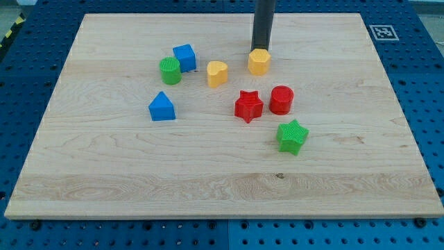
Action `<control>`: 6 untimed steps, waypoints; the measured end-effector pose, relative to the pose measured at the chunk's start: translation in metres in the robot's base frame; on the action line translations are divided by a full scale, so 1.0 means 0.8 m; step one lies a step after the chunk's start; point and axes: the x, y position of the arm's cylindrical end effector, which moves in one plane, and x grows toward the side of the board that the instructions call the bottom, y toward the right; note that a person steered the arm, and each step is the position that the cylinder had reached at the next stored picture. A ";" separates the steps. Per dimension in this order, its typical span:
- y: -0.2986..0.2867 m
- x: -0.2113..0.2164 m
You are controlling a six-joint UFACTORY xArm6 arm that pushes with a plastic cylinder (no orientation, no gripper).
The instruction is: Push yellow hexagon towards the red circle
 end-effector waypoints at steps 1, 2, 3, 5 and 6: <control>-0.008 -0.006; -0.026 -0.013; -0.022 0.002; -0.021 0.033; -0.021 0.033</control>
